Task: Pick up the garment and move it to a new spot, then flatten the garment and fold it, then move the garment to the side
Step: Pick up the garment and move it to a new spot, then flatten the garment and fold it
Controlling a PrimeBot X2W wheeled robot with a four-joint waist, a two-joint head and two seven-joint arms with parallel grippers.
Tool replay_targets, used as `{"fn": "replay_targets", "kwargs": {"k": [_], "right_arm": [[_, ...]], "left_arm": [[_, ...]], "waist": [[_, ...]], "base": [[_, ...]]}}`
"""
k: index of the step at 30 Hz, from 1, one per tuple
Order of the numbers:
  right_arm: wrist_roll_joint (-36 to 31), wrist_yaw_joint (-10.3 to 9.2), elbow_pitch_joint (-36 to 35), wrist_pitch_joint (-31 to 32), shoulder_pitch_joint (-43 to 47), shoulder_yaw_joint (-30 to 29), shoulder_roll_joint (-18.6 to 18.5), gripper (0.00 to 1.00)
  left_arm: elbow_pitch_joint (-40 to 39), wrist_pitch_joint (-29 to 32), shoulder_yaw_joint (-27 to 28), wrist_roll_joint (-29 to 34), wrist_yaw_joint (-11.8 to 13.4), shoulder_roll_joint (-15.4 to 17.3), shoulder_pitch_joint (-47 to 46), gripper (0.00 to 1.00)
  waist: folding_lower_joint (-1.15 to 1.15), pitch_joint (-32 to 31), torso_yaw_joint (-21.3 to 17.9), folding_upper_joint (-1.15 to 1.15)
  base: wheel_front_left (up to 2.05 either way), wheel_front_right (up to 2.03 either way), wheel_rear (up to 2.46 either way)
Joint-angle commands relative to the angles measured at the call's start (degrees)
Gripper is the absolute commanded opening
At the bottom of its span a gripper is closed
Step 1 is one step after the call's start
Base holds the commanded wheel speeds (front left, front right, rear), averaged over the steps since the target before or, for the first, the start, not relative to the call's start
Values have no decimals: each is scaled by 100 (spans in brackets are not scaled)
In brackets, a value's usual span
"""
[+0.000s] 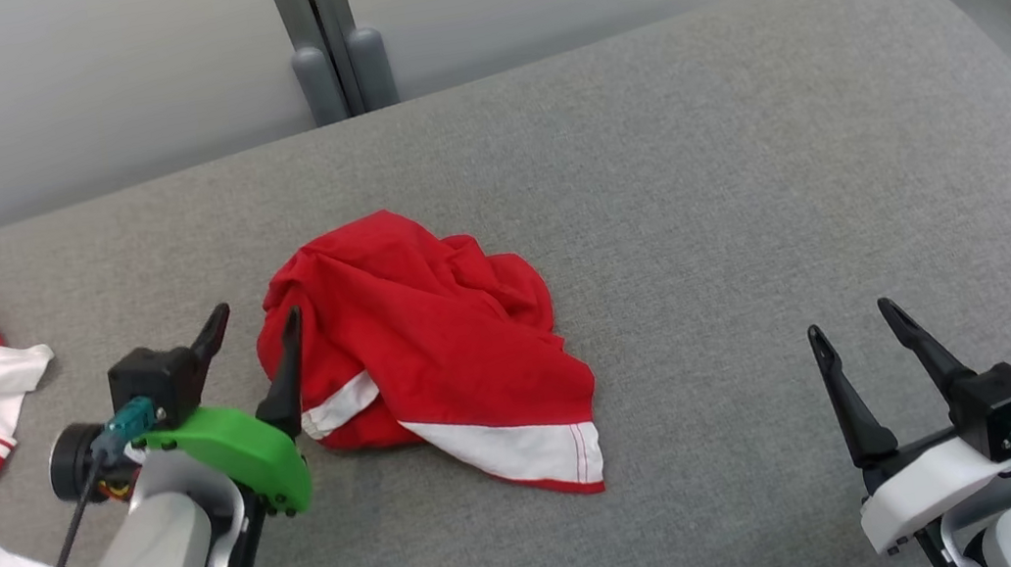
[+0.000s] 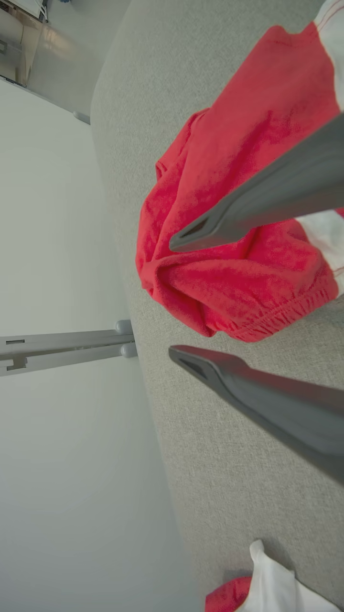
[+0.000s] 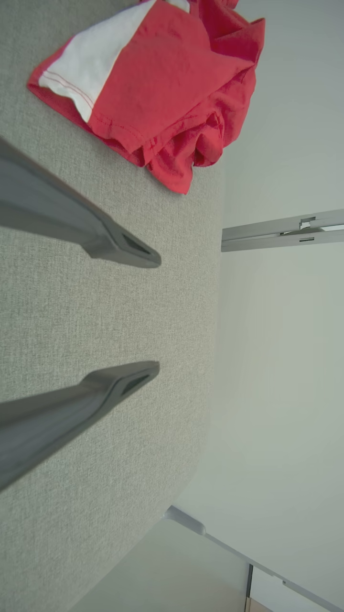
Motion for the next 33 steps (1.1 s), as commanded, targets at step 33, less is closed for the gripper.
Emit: {"fn": "replay_targets", "kwargs": {"k": [33], "right_arm": [[323, -6, 160, -2, 564, 192, -21, 100]], "left_arm": [[-2650, -4, 2821, 1480, 70, -1389, 3893, 100]], "waist": [[0, -916, 284, 0]], "base": [[0, 0, 0]]}}
